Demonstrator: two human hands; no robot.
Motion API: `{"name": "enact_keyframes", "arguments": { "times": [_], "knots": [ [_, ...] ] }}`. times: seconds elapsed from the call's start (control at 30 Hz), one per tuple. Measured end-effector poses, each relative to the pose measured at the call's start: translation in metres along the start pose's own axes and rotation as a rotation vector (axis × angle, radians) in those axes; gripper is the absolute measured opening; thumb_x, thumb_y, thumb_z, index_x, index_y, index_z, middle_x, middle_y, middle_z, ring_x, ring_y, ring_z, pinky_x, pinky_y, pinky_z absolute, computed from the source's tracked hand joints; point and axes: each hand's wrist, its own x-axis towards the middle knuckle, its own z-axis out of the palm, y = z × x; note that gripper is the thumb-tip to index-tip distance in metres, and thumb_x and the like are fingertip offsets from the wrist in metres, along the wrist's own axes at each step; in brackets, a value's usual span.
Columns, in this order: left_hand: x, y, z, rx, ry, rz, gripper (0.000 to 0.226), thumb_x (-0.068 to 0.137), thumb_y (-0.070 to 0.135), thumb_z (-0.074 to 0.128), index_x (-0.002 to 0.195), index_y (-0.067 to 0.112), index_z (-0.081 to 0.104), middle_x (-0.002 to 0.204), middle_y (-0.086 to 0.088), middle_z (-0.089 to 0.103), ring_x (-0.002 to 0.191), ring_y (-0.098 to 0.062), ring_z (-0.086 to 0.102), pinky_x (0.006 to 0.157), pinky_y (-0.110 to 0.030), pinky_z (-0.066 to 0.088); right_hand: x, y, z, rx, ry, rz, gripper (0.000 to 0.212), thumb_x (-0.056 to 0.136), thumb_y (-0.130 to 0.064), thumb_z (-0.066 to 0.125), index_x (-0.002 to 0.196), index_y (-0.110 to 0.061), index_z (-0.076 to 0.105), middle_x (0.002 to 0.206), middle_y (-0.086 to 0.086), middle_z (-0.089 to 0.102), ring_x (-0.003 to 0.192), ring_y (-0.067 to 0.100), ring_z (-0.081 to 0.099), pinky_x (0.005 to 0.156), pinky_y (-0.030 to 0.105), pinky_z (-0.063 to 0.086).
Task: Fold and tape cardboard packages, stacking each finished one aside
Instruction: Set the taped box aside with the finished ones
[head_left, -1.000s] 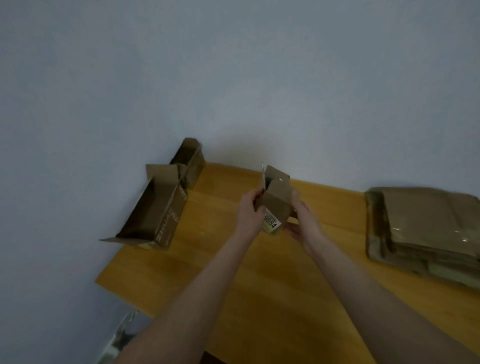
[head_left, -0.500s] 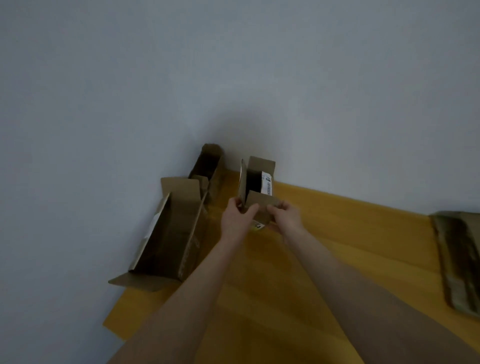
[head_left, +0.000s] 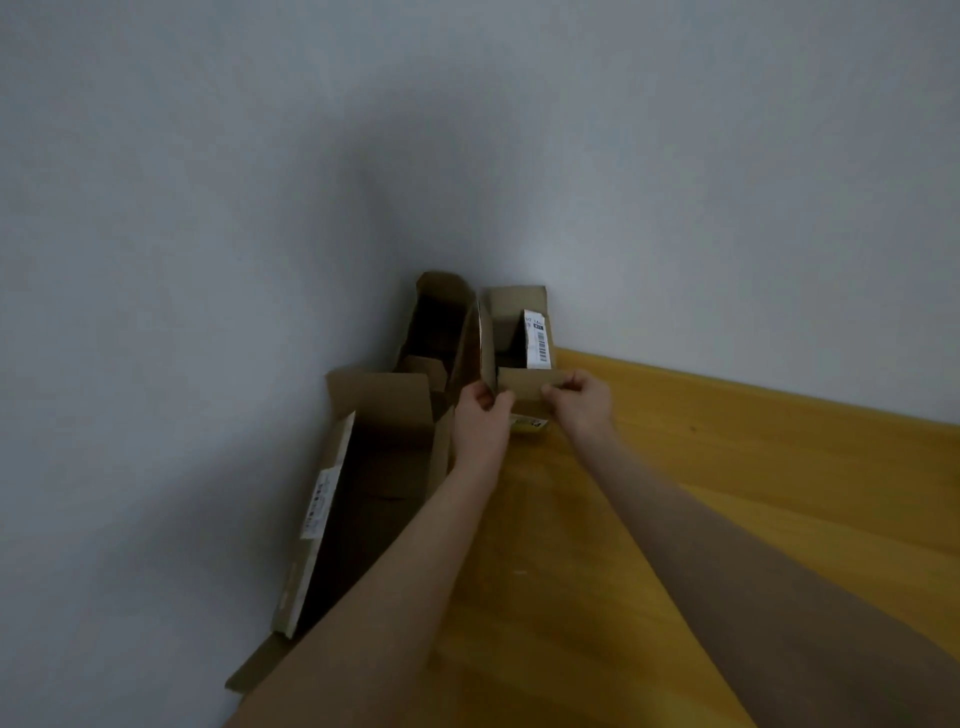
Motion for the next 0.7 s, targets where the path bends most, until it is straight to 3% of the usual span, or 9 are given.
{"name": "enact_keyframes", "arguments": {
  "times": [0.07,0.13,0.2,0.27,0.33,0.43,0.5,0.57,0.7],
  "knots": [
    [0.007,0.001,-0.002,0.029,-0.008,0.001,0.039,0.096,0.022,0.053,0.134,0.017,0.046,0.122,0.003,0.056,0.105,-0.012,0.053,0.076,-0.02,0.039,0.003,0.001,0.004,-0.026,0.025,-0.034,0.01,0.093,-0.007,0.058,0.088,-0.016,0.058,0.1,0.003,0.063,0.101,0.023,0.061,0.088,0.037,0.054],
    [0.01,0.004,-0.003,0.089,-0.006,0.013,0.048,0.097,0.021,0.05,0.143,0.017,0.037,0.134,0.0,0.051,0.119,-0.018,0.051,0.081,-0.021,0.042,0.003,-0.003,0.011,-0.067,-0.007,-0.081,0.012,0.094,-0.005,0.055,0.102,-0.011,0.061,0.109,0.005,0.063,0.102,0.018,0.059,0.081,0.027,0.051],
    [0.01,0.01,-0.002,0.135,0.004,0.028,0.063,0.097,0.016,0.048,0.152,0.018,0.016,0.152,-0.004,0.032,0.135,-0.024,0.038,0.103,-0.035,0.041,0.002,-0.014,0.016,-0.099,-0.089,-0.128,0.034,0.094,0.0,0.051,0.125,-0.012,0.056,0.125,0.006,0.06,0.114,0.02,0.056,0.085,0.024,0.047],
    [0.007,0.019,0.001,0.172,0.033,0.075,0.071,0.097,0.011,0.046,0.153,0.018,0.002,0.159,-0.004,0.013,0.141,-0.027,0.029,0.112,-0.043,0.033,-0.002,-0.023,0.015,-0.126,-0.151,-0.133,0.054,0.093,0.003,0.049,0.143,-0.014,0.04,0.141,0.006,0.048,0.13,0.023,0.045,0.094,0.024,0.04],
    [0.002,0.026,0.005,0.229,0.07,0.154,0.069,0.097,0.007,0.044,0.153,0.015,0.003,0.16,-0.005,0.007,0.141,-0.027,0.028,0.112,-0.039,0.033,-0.006,-0.022,0.004,-0.196,-0.144,-0.104,0.06,0.093,0.002,0.05,0.148,-0.013,0.031,0.149,0.008,0.039,0.134,0.024,0.04,0.097,0.025,0.038],
    [-0.015,0.029,0.017,0.421,0.018,0.294,0.057,0.096,0.009,0.047,0.149,0.013,0.024,0.154,-0.006,0.022,0.135,-0.024,0.037,0.1,-0.024,0.036,-0.013,-0.009,-0.029,-0.382,-0.02,-0.101,0.057,0.094,-0.008,0.053,0.146,-0.014,0.033,0.147,0.009,0.04,0.125,0.024,0.048,0.085,0.026,0.04],
    [-0.027,0.024,0.032,0.669,-0.095,0.362,0.054,0.095,0.015,0.052,0.145,0.014,0.032,0.153,-0.005,0.022,0.135,-0.025,0.037,0.103,-0.028,0.039,-0.02,0.0,-0.058,-0.521,0.034,-0.1,0.055,0.093,-0.016,0.056,0.144,-0.016,0.035,0.146,0.009,0.039,0.126,0.024,0.045,0.09,0.03,0.041],
    [-0.04,0.019,0.051,0.9,-0.165,0.395,0.06,0.094,0.021,0.056,0.146,0.013,0.029,0.156,-0.007,0.016,0.14,-0.026,0.027,0.109,-0.038,0.035,-0.029,0.008,-0.09,-0.625,0.037,-0.105,0.056,0.092,-0.019,0.057,0.143,-0.017,0.035,0.145,0.009,0.036,0.128,0.027,0.043,0.099,0.035,0.04],
    [-0.08,0.018,0.105,1.093,-0.216,0.472,0.069,0.093,0.026,0.059,0.149,0.013,0.021,0.157,-0.01,0.013,0.142,-0.027,0.021,0.111,-0.039,0.029,-0.049,0.025,-0.167,-0.807,0.045,-0.153,0.061,0.089,-0.022,0.059,0.144,-0.019,0.033,0.145,0.009,0.034,0.129,0.031,0.037,0.103,0.041,0.039]
  ]
}}
